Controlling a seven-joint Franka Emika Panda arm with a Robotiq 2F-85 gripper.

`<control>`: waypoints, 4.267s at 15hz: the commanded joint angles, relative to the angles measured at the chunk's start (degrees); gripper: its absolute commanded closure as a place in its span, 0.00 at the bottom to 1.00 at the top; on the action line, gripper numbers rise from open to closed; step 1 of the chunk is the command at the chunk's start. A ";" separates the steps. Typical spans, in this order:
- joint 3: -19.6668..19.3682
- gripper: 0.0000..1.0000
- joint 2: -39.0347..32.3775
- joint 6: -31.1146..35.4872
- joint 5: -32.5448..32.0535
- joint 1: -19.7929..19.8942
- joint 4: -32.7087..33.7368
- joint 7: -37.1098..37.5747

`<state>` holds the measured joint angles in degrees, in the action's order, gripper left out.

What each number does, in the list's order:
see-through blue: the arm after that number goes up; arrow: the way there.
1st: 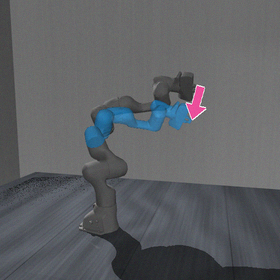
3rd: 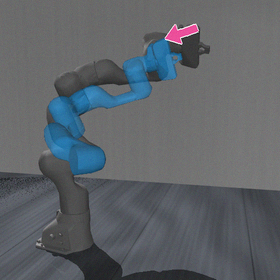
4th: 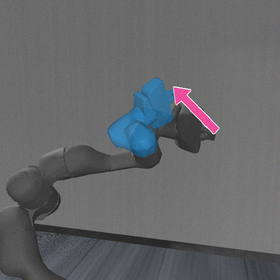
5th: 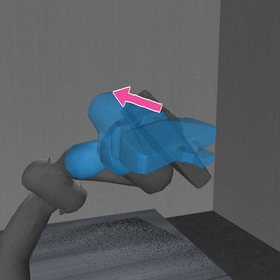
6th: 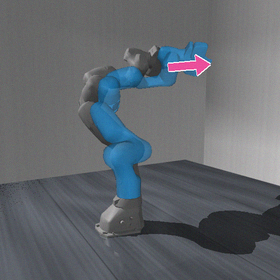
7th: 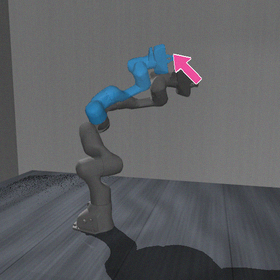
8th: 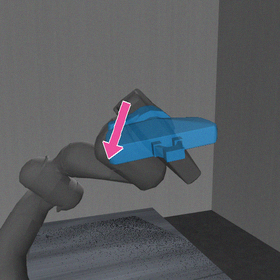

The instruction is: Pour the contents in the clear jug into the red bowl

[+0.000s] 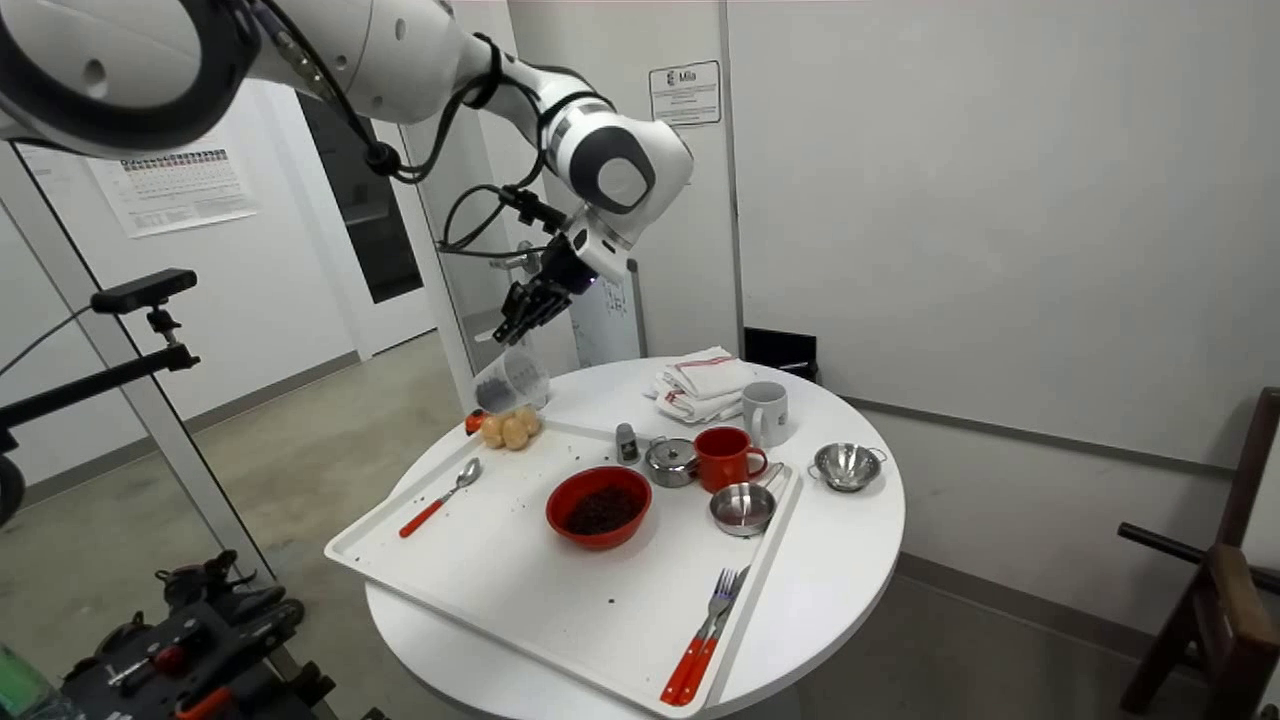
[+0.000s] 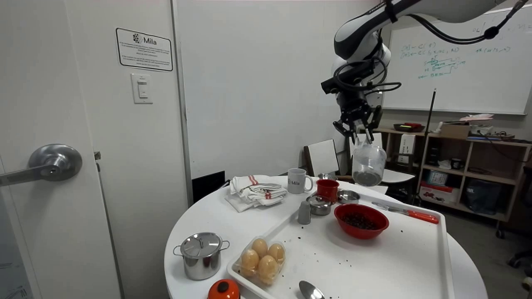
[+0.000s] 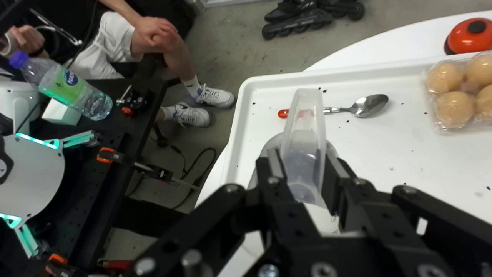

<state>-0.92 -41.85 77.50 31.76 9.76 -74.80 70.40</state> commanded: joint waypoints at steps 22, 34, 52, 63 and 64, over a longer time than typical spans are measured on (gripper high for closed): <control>-1.86 0.93 -13.94 -20.41 11.84 6.15 15.47 -15.77; -0.87 0.93 -19.07 -33.22 17.24 8.67 22.08 -8.90; 6.93 0.93 -37.58 -35.80 36.82 16.86 41.87 13.78; 6.08 0.93 -38.02 -30.89 35.57 16.15 43.97 13.49; 5.49 0.93 -37.50 -28.78 35.04 15.62 43.97 13.13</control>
<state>5.22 -78.75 45.08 67.03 26.47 -33.82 82.10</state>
